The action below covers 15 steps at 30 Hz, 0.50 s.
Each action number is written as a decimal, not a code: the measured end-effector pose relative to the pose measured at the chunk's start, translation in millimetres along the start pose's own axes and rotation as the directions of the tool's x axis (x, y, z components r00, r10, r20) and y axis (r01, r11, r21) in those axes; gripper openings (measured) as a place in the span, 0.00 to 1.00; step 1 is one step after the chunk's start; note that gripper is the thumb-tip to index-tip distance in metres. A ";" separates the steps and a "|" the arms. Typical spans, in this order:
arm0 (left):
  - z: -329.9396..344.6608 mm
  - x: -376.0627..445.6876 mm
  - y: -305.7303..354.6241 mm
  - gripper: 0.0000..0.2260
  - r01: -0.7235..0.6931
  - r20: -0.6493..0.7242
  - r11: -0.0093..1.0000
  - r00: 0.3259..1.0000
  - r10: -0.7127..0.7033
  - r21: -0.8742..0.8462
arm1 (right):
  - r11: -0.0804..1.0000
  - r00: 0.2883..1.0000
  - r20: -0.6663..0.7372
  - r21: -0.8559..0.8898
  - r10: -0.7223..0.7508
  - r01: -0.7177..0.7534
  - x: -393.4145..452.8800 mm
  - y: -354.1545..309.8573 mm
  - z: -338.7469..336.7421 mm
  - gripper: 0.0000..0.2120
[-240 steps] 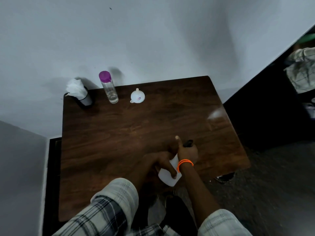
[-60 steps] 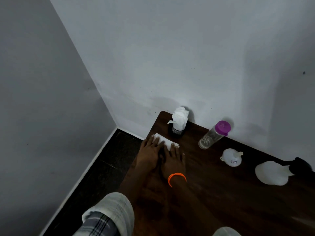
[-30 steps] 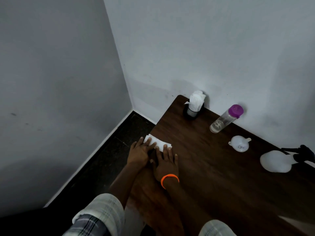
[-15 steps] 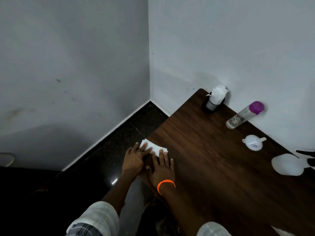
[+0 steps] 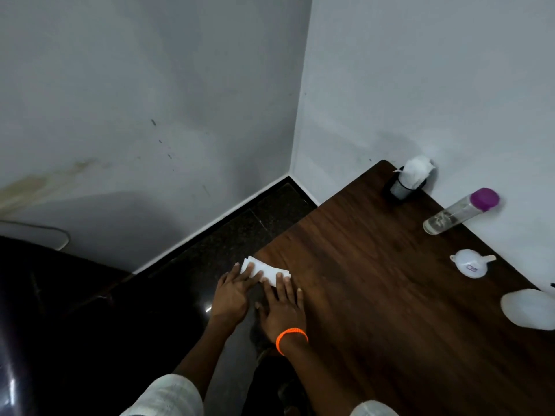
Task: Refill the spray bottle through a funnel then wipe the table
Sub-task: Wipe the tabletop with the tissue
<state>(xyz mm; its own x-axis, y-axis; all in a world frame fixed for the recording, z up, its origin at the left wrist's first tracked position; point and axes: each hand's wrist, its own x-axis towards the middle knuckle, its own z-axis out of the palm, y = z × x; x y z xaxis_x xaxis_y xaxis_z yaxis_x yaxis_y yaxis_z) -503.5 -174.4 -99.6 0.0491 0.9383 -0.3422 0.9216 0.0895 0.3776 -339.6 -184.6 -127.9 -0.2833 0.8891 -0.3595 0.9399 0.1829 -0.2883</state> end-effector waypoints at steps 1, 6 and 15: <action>1.8 -4.2 2.0 0.32 -0.007 0.001 1.000 1.000 0.007 0.002 | 1.000 1.000 -0.005 0.001 -0.001 0.001 -4.8 1.4 1.0 0.30; 10.7 -22.0 14.2 0.28 -0.067 0.037 0.995 0.997 0.065 0.078 | 1.000 0.999 -0.034 0.019 0.012 -0.011 -31.7 14.2 9.9 0.28; 12.9 -2.1 63.1 0.25 -0.234 0.191 0.961 0.960 0.204 0.145 | 0.990 0.981 -0.139 0.059 0.133 -0.126 -54.1 52.3 7.8 0.27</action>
<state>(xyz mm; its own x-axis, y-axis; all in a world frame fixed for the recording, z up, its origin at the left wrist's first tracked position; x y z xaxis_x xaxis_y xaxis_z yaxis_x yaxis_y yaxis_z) -440.5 -175.1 -86.2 0.3090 0.8555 -0.4155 0.9305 -0.1816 0.3180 -276.5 -226.4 -130.5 -0.1268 0.9551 -0.2679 0.9551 0.0447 -0.2927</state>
